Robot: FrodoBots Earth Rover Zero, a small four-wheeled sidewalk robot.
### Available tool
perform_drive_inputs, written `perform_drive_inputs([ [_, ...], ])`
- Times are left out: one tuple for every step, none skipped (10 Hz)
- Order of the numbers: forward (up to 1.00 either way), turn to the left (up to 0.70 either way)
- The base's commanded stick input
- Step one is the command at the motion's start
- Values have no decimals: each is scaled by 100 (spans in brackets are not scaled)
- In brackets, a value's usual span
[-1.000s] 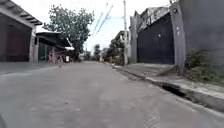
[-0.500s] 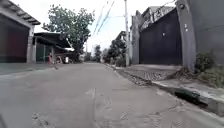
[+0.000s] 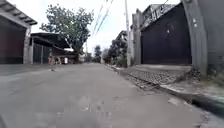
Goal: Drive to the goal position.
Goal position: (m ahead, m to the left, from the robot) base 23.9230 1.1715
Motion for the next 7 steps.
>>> perform_drive_inputs([
  [100, 0],
  [100, 0],
  [100, 0],
  [100, 0],
  [100, 0],
  [100, 0],
  [100, 2],
])
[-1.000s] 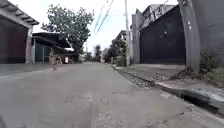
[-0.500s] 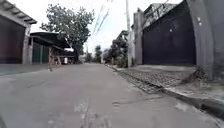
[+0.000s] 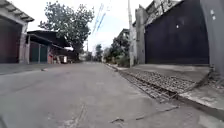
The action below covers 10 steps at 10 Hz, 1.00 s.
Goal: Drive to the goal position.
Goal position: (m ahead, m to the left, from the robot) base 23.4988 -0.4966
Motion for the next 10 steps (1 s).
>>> perform_drive_inputs([
  [100, 22],
  [100, 36],
  [100, 40],
  [100, 8],
  [100, 0],
  [100, 0],
  [100, 0],
  [100, 0],
  [100, 0],
  [100, 0],
])
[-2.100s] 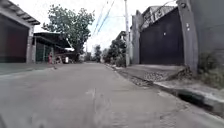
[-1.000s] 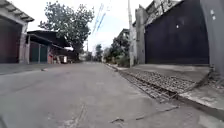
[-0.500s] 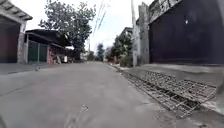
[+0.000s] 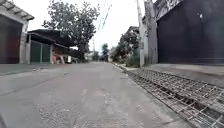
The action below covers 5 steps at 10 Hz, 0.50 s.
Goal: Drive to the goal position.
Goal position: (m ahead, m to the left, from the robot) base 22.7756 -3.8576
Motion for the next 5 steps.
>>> perform_drive_inputs([
  [100, 0],
  [100, 0],
  [100, 0],
  [100, 0],
  [100, 0],
])
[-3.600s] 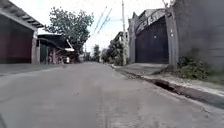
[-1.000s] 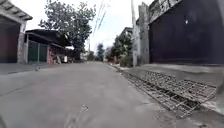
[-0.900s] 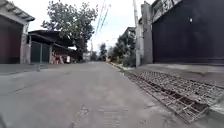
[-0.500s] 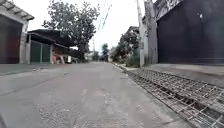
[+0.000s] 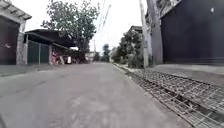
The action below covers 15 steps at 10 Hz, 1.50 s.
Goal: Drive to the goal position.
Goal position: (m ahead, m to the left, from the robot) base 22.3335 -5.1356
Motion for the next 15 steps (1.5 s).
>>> perform_drive_inputs([
  [100, 0],
  [100, 0],
  [100, 0],
  [100, 0],
  [100, 0],
  [100, 0],
  [100, 0],
  [100, 0],
  [100, 0],
  [100, 0],
  [100, 0],
  [100, 0],
  [100, 0],
  [100, 0],
  [100, 0],
])
